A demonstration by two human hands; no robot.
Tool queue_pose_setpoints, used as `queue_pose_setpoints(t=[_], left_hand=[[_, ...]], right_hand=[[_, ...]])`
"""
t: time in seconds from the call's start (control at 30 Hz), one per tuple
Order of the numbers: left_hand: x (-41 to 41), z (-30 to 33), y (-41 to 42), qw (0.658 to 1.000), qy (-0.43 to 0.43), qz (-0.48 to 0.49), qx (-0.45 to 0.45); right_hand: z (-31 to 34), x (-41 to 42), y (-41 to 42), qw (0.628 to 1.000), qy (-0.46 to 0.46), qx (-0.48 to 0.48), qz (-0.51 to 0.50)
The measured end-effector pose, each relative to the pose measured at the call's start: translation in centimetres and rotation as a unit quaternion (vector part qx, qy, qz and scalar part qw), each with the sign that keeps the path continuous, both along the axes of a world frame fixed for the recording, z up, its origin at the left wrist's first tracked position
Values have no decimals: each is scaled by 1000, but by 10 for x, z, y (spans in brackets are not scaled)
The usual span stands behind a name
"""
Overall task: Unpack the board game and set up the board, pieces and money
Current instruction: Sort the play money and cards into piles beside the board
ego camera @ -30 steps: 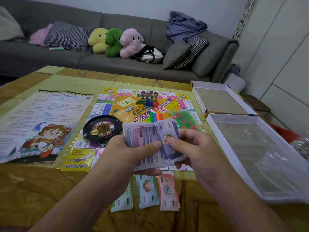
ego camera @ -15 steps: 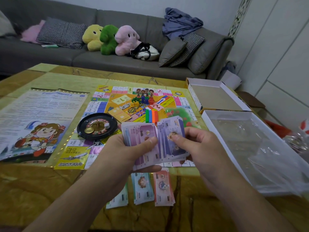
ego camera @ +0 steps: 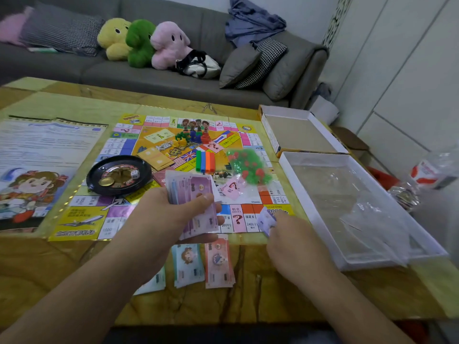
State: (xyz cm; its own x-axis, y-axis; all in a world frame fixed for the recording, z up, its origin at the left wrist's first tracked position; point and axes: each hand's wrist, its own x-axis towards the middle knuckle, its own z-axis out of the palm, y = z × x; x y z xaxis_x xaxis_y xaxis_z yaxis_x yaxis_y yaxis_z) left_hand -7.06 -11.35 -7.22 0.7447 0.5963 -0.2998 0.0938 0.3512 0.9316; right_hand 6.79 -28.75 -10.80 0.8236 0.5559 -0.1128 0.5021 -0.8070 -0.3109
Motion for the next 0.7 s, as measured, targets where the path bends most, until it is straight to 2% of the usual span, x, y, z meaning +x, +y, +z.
queue_pose_setpoints(t=[0.1,0.2,0.37,0.57,0.7], left_hand=[[0,0,-1,1000,4,-2,3],[0,-1,-3,1000,6,-9,9],[2,0,-8,1000,4,-19,20],[3,-2,-10,1000,3,-22,15],[3,-2,-9,1000,4,-23,15]], right_hand=[[9,4,-11,991,79,83,-69],[10,-6,-19,995,79,13,-65],[23,-25,-15,993,-11,-115,-31],[30,-29,-10,983,-50,-176,-2],[25,-25,-12,981,-73,-181,4]])
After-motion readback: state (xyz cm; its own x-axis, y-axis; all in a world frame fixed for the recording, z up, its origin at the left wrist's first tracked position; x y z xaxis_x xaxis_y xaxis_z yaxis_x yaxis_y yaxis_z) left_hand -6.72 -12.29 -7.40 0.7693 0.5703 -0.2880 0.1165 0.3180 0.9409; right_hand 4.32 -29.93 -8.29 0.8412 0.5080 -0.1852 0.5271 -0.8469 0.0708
